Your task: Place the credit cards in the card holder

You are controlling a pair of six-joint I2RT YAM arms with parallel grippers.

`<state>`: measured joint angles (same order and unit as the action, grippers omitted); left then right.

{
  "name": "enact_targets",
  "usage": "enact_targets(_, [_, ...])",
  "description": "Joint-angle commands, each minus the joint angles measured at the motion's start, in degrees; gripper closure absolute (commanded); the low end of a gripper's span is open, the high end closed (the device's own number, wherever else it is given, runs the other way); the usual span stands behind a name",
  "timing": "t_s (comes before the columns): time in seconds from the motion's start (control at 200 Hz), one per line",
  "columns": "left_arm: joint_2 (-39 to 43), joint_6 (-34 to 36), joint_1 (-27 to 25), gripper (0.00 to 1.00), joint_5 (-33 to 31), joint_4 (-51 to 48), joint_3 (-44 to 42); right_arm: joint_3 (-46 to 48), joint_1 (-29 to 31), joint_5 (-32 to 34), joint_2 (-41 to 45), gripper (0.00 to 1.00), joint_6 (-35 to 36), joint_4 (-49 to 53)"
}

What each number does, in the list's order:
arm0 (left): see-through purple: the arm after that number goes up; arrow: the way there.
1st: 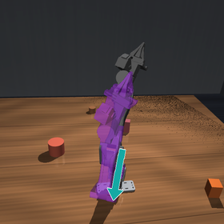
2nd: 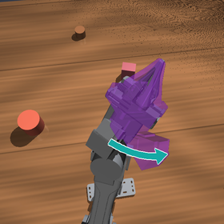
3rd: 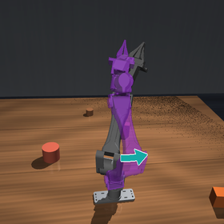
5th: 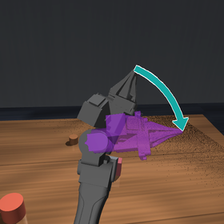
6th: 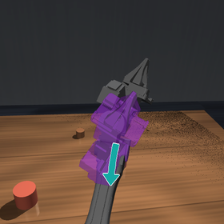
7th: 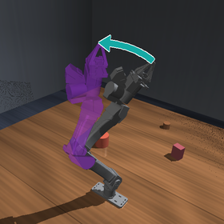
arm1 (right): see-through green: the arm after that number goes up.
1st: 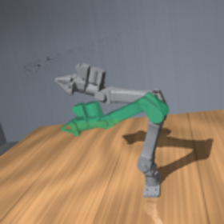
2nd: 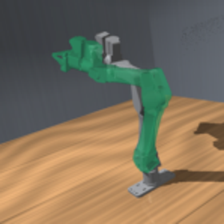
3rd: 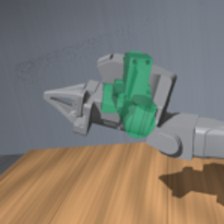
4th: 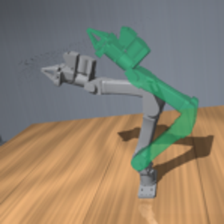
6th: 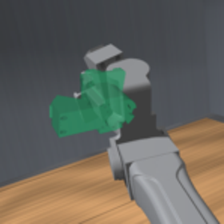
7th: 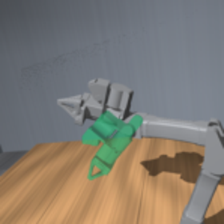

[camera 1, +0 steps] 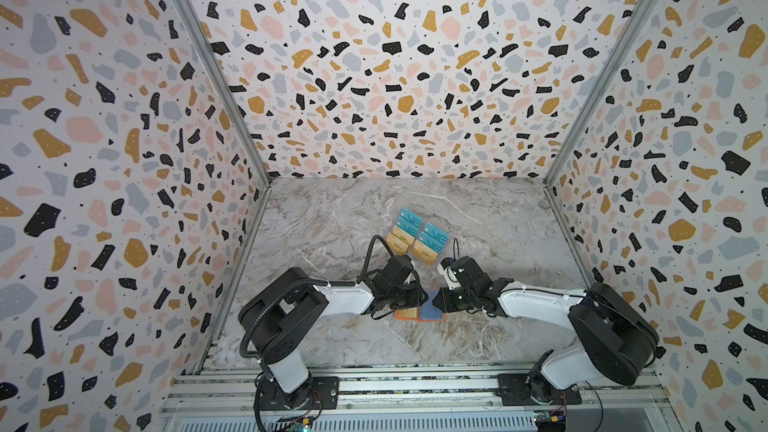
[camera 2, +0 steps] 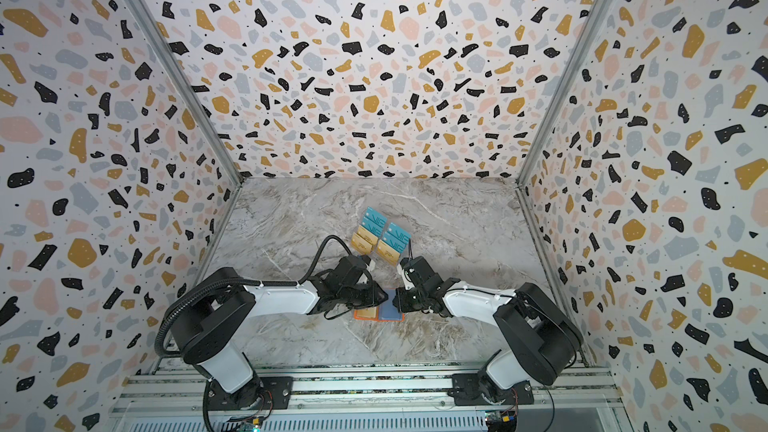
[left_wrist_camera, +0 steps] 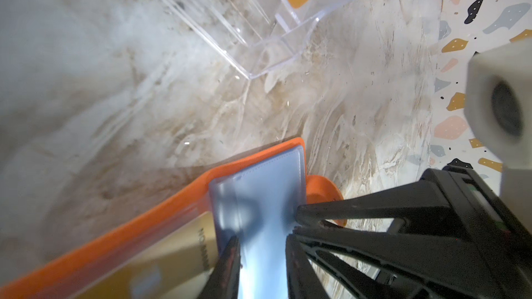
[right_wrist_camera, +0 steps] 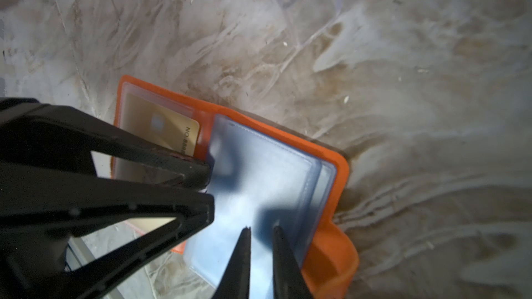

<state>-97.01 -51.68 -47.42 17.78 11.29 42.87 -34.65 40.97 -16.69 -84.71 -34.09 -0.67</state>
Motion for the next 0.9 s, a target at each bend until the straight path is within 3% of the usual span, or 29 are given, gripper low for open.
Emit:
enact_targets(0.0, [-0.7, -0.7, -0.1, 0.69, 0.0, 0.2, -1.1, 0.8, -0.1, 1.0, -0.7, 0.82, 0.0, 1.3])
enact_targets(0.465, [-1.4, -5.8, 1.2, 0.69, 6.8, 12.9, -5.6, 1.2, -0.1, 0.8, 0.1, 0.82, -0.6, 1.0])
enact_targets(0.896, [-0.9, -17.4, 2.4, 0.68, 11.2, 32.7, -14.0, 1.3, -0.1, 0.5, -0.1, 0.82, -0.8, 0.5])
